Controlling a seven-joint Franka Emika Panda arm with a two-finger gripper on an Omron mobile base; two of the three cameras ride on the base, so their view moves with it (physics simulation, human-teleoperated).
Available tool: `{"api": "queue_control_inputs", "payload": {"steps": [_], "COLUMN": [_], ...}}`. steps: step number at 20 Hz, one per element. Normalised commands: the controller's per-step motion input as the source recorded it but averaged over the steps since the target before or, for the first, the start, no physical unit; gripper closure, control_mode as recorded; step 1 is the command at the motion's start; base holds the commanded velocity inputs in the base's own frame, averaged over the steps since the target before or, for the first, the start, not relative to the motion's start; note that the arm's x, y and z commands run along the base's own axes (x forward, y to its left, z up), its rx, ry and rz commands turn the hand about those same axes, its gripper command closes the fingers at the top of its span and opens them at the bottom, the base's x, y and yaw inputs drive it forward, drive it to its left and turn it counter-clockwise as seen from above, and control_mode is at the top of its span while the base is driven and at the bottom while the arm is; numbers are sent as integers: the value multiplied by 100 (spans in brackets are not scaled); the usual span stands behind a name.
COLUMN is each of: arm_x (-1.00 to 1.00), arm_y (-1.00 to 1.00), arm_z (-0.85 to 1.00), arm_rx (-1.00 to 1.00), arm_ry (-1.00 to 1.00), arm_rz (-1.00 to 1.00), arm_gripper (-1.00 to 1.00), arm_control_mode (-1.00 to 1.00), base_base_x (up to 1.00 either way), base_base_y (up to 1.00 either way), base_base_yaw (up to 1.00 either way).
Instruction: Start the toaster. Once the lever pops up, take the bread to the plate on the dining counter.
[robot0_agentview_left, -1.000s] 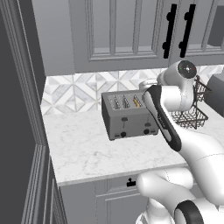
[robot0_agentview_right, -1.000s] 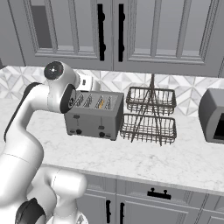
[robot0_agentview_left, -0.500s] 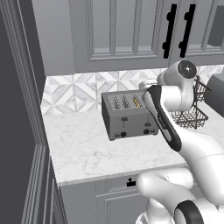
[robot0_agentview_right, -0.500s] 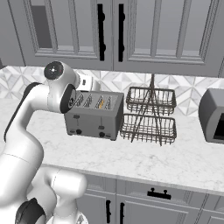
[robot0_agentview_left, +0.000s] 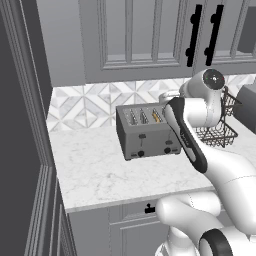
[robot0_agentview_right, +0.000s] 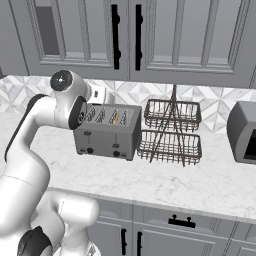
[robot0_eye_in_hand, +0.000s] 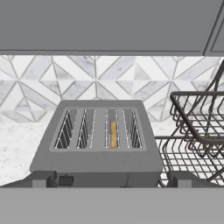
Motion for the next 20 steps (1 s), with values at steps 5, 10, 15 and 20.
{"api": "queue_control_inputs", "payload": {"steps": [5,10,15,20], "arm_x": [0,0,0,0], "arm_y": [0,0,0,0], "arm_z": [0,0,0,0], "arm_rx": [0,0,0,0], "arm_ry": [0,0,0,0], "arm_rz": [0,0,0,0], "arm_gripper": [-100,-100,-100,-100], "arm_control_mode": [-100,-100,-100,-100], "base_base_x": [0,0,0,0], "base_base_y": [0,0,0,0], "base_base_yaw": [0,0,0,0]}}
